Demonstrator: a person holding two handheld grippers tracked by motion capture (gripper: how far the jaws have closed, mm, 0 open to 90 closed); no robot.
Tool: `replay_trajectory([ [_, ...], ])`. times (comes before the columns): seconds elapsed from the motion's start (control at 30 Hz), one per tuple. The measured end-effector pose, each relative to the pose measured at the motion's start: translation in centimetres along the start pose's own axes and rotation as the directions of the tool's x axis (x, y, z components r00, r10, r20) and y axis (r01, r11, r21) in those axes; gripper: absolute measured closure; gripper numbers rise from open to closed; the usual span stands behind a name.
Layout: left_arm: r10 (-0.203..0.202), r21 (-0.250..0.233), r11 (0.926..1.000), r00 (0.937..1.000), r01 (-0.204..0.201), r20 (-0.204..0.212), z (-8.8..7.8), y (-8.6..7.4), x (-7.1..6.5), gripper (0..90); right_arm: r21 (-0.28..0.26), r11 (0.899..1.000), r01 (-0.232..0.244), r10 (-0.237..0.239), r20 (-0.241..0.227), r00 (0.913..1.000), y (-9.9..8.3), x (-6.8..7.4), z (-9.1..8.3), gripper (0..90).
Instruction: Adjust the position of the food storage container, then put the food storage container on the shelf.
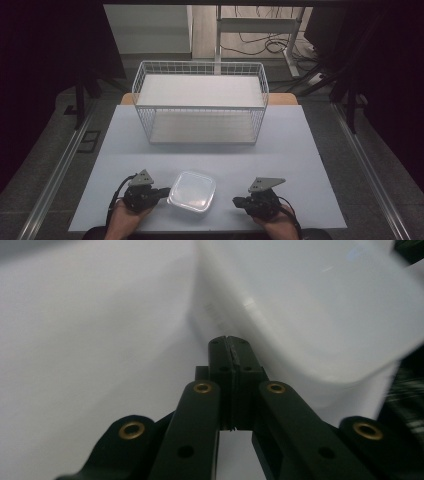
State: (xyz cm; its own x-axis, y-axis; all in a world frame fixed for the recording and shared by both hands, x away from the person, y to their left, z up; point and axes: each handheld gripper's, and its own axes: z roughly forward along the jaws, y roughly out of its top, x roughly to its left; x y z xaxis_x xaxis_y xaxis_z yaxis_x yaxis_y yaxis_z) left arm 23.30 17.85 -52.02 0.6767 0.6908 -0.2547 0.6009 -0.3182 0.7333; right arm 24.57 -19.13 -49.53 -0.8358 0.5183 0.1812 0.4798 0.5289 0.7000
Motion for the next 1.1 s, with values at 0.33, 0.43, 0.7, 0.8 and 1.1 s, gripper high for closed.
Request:
replay_trajectory([
  [0.33, 0.022, 0.002, 0.9997, 0.9993, -0.023, 0.031, 1.8, 0.8, -2.5, 90.0, 0.011, 1.000, 0.011, -0.011, -0.021, 0.9997, 0.5, 1.3, 1.0, 89.0],
  [0.43, 0.018, -0.001, 0.9998, 0.9991, -0.018, 0.039, 2.0, 0.9, -2.8, 90.0, 0.010, 1.000, -0.001, 0.001, -0.011, 0.9999, 0.4, 0.9, 0.8, 89.0],
  [0.7, 0.026, -0.007, 0.9996, 0.9989, -0.026, 0.040, 2.5, 1.1, -3.4, 88.6, 0.003, 1.000, -0.002, 0.002, 0.024, 0.9997, 0.1, -0.1, 0.0, 88.8],
  [0.8, 0.025, -0.033, 0.9991, 0.9997, -0.025, -0.005, 1.6, 0.7, -2.8, 74.4, -0.010, 1.000, 0.024, -0.024, 0.071, 0.9972, -0.1, -0.2, -0.5, 82.4],
  [1.1, 0.026, -0.095, 0.9950, 0.9992, -0.029, -0.032, 0.7, 0.0, -2.0, 21.7, -0.072, 0.997, -0.031, 0.042, 0.156, 0.9869, -1.0, -2.2, -2.0, 41.2],
])
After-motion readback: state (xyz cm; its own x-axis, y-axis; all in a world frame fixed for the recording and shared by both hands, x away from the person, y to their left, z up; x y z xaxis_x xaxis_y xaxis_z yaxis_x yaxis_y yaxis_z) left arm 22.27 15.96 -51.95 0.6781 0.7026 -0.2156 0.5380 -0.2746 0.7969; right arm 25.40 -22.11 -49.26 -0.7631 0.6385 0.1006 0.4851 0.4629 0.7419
